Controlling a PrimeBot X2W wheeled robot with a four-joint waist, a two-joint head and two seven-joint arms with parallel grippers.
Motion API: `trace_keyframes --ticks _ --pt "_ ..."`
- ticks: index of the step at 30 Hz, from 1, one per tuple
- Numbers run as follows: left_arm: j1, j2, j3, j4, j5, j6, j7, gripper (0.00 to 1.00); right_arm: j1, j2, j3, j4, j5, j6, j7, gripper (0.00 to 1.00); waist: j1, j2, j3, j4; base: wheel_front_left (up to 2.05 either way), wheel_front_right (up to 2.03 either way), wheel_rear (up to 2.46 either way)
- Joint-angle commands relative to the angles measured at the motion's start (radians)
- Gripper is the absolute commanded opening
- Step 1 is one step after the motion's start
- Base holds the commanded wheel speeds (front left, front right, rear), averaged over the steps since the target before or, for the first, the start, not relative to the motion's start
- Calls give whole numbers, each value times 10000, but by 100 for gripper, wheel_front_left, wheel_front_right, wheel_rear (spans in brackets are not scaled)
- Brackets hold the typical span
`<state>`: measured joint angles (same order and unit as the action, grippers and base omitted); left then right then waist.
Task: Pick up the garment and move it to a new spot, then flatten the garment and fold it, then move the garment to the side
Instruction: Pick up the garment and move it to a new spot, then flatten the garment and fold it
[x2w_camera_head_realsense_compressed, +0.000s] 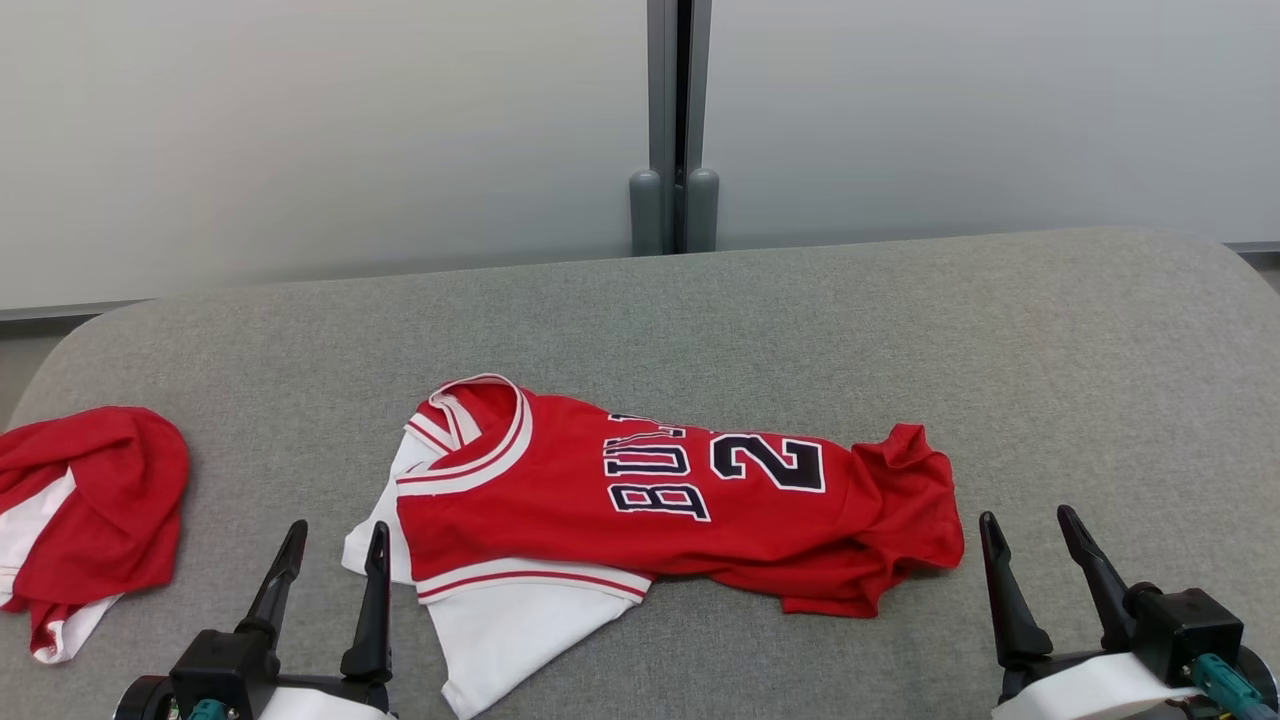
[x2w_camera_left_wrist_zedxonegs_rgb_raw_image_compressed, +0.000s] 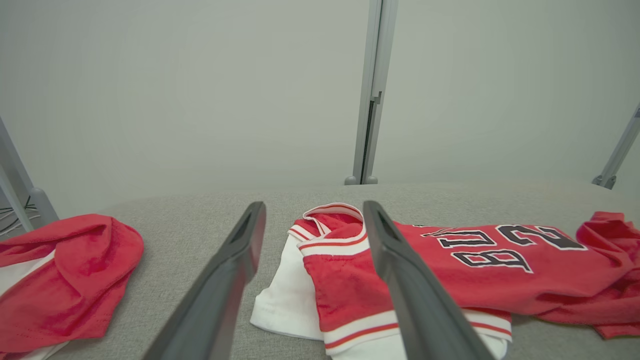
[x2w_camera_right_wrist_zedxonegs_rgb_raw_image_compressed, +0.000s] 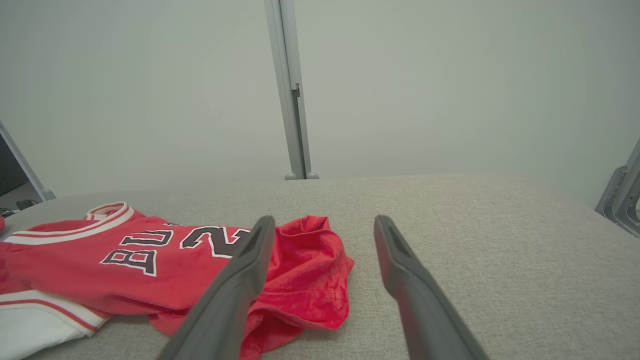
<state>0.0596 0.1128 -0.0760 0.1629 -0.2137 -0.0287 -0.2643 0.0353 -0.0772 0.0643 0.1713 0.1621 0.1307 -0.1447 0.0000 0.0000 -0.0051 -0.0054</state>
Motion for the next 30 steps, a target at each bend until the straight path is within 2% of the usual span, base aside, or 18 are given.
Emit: trace_keyframes --ticks 1,15,30 --pt "99 15 29 -20 53 -47 0 100 -30 -25 -16 -46 -100 1 20 100 0 0 3 2 0 0 0" --pt "-5 -140 -57 -81 205 -35 0 100 -139 -140 -43 -97 -156 1 131 100 0 0 199 102 0 0 0" --pt "-1750 -447 -252 -68 319 -316 0 100 -2159 -773 418 1365 -711 1 -2 100 0 0 2355 668 0 0 0"
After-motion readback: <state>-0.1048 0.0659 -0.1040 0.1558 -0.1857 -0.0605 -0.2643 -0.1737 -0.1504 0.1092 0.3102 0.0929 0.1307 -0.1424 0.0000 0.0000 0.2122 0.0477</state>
